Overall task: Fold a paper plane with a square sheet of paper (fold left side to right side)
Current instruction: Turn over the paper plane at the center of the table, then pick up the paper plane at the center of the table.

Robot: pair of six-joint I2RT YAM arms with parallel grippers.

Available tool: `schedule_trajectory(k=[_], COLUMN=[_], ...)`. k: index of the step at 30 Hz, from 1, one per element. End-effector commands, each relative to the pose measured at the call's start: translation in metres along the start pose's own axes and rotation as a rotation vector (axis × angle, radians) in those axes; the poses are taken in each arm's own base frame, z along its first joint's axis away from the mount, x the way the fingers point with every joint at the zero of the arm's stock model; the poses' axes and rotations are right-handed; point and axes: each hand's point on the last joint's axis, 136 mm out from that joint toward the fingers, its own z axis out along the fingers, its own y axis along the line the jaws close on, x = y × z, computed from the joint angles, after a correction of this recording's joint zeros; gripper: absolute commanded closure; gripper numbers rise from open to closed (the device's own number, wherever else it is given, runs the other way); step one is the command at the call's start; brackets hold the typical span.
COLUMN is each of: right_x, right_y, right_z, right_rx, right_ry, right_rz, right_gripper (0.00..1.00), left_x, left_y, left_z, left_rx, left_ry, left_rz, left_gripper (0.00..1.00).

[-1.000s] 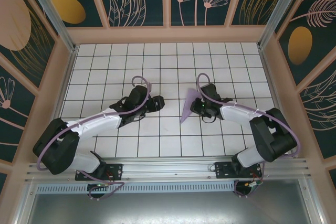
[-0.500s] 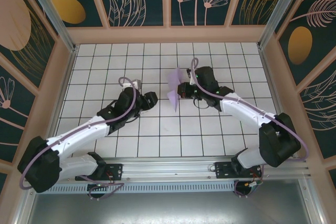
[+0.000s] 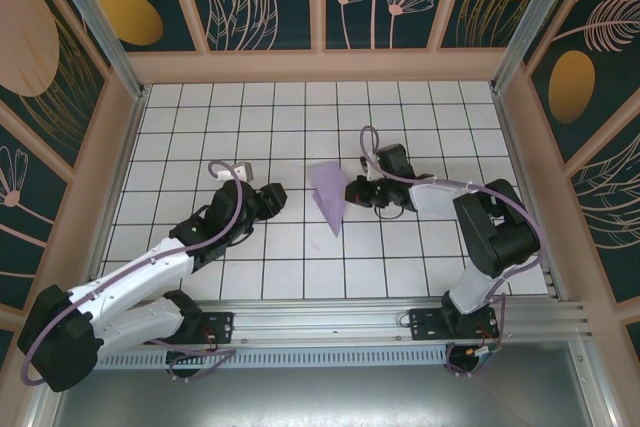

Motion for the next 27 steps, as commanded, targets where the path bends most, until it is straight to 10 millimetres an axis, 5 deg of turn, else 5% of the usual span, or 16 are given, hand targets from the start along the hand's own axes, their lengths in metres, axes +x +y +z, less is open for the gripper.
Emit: schedule_trajectory(k=[1, 6, 15, 21, 27], right_x=[-0.008, -0.013, -0.031, -0.036, -0.030], right_y=[-0.005, -0.035, -0.044, -0.023, 0.007], right_z=[-0.005, -0.018, -0.077, -0.111, -0.111], right_rx=[0.024, 0.192, 0.456, 0.464, 0.443], right_ry=[-0.049, -0.085, -0.228, -0.301, -0.300], right_rz=[-0.009, -0.003, -0.079, -0.117, -0.151], right_gripper=[1.00, 0.81, 0.42, 0.23, 0.14], left_x=[0.001, 0.004, 0.004, -0.001, 0.000], left_y=[0.007, 0.003, -0.005, -0.011, -0.013], left_z=[0.003, 0.008, 0.018, 0.024, 0.030], left_rx=[-0.029, -0.016, -0.013, -0.004, -0.014], left_ry=[-0.005, 0.016, 0.045, 0.029, 0.039], left_rz=[0.000, -0.002, 0.032, 0.037, 0.052], left_gripper=[0.39, 0.39, 0.30, 0.17, 0.04])
